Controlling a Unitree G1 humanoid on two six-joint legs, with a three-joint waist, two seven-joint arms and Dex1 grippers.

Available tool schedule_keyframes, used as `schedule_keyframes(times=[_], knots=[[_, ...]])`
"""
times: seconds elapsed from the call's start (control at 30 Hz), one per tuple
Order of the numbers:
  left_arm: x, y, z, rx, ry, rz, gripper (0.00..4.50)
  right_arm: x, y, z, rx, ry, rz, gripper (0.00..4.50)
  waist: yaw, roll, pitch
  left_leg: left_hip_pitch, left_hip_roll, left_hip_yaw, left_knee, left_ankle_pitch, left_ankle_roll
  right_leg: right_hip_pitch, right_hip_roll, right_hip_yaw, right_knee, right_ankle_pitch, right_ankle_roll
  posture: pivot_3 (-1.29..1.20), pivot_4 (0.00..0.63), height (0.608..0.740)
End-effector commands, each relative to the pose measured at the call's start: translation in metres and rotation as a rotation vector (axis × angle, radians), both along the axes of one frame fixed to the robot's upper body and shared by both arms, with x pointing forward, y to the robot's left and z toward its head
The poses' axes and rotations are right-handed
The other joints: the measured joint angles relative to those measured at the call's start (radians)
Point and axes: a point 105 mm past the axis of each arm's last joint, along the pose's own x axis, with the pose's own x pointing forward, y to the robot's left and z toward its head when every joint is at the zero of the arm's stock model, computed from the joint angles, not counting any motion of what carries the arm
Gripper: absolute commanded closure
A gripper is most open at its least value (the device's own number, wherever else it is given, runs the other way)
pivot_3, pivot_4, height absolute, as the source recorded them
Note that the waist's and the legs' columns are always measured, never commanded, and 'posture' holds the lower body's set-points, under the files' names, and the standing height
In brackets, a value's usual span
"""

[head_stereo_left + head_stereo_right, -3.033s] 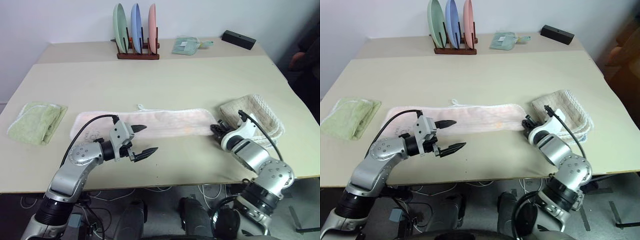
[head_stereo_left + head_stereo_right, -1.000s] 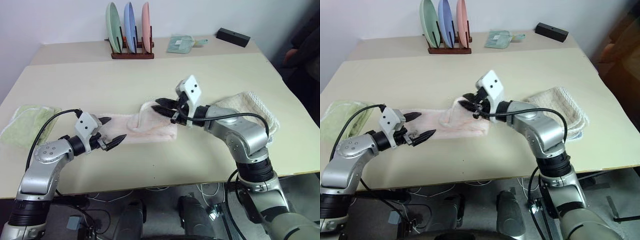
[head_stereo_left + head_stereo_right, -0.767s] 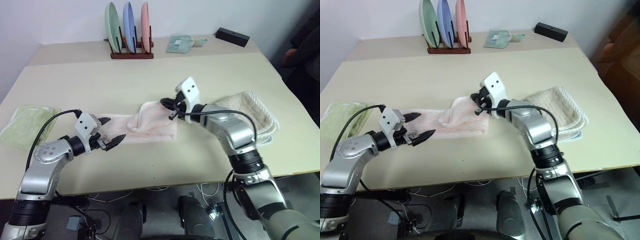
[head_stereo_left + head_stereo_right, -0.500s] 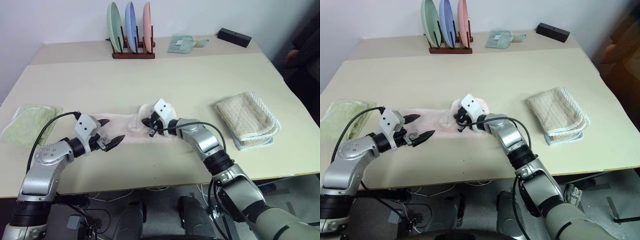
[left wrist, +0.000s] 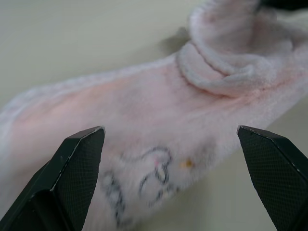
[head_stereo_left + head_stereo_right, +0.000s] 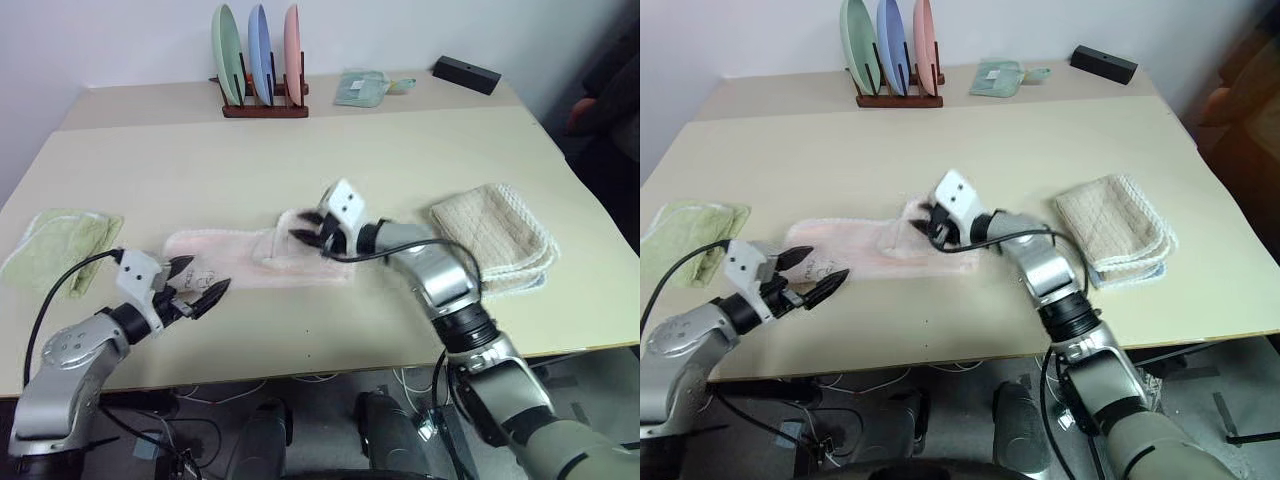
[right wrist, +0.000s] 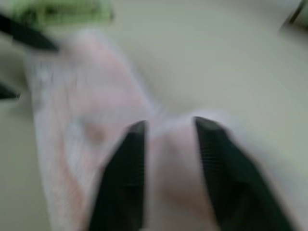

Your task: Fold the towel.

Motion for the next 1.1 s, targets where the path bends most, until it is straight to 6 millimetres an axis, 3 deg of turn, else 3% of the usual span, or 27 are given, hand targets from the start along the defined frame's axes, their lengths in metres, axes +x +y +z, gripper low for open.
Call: schedule_keyframes(times=[0.03, 0.1, 0.33, 0.43, 0.63, 0.8, 0.9, 1.1], knots=[[-0.016, 0.001, 0.008, -0.131, 0.019, 0.039, 0.0, -0.023, 0.007, 0.026, 0.001, -0.092, 0.118, 1.06, -0.002, 0.0, 0.0, 0.0, 0.0, 0.0, 0.0, 0.0, 0.0, 0.0, 0.0, 0.0, 0.0, 0.0, 0.0, 0.0, 0.15, 0.74], [-0.024, 0.004, 0.004, -0.221, 0.06, 0.094, 0.0, -0.03, 0.007, 0.028, -0.028, -0.125, 0.149, 0.03, -0.001, 0.0, 0.0, 0.0, 0.0, 0.0, 0.0, 0.0, 0.0, 0.0, 0.0, 0.0, 0.0, 0.0, 0.0, 0.0, 0.15, 0.74], [-0.036, 0.004, -0.022, -0.549, 0.246, 0.316, 0.0, -0.04, 0.011, 0.017, -0.108, -0.206, 0.193, 0.03, 0.007, -0.001, -0.001, 0.0, 0.0, 0.0, 0.002, 0.0, 0.0, 0.002, 0.0, 0.0, 0.0, 0.0, 0.0, 0.0, 0.15, 0.74], [-0.023, 0.008, -0.028, -0.7, 0.278, 0.455, 0.0, -0.045, 0.014, 0.013, -0.117, -0.225, 0.216, 0.03, 0.014, -0.001, -0.001, 0.001, 0.0, 0.0, 0.002, 0.0, 0.0, 0.003, 0.0, 0.0, -0.001, 0.0, 0.0, 0.0, 0.15, 0.74], [0.006, 0.006, -0.024, -0.891, 0.32, 0.524, 0.0, -0.051, 0.016, 0.003, -0.134, -0.227, 0.227, 0.03, 0.032, -0.002, -0.001, 0.003, -0.001, 0.0, 0.003, 0.0, 0.0, 0.006, 0.0, 0.0, -0.001, 0.0, 0.0, 0.0, 0.15, 0.74], [0.025, 0.017, -0.026, -1.05, 0.327, 0.627, 0.0, -0.052, 0.011, -0.004, -0.15, -0.226, 0.189, 0.03, 0.033, -0.002, -0.002, 0.005, -0.001, -0.001, 0.003, 0.0, 0.0, 0.008, -0.001, 0.0, -0.002, 0.0, -0.001, 0.0, 0.15, 0.74], [0.033, 0.023, -0.022, -1.087, 0.3, 0.664, 0.87, -0.055, 0.006, -0.01, -0.161, -0.214, 0.172, 0.0, 0.032, -0.002, -0.002, 0.005, -0.001, -0.001, 0.003, 0.0, 0.0, 0.008, 0.0, 0.0, -0.002, 0.0, -0.001, 0.0, 0.15, 0.74], [0.043, 0.029, -0.008, -1.136, 0.242, 0.672, 3.92, -0.055, -0.001, -0.015, -0.176, -0.195, 0.142, 0.0, 0.031, -0.002, -0.001, 0.004, -0.001, -0.001, 0.003, 0.0, -0.001, 0.008, 0.0, 0.0, -0.003, -0.001, -0.002, 0.0, 0.15, 0.74]])
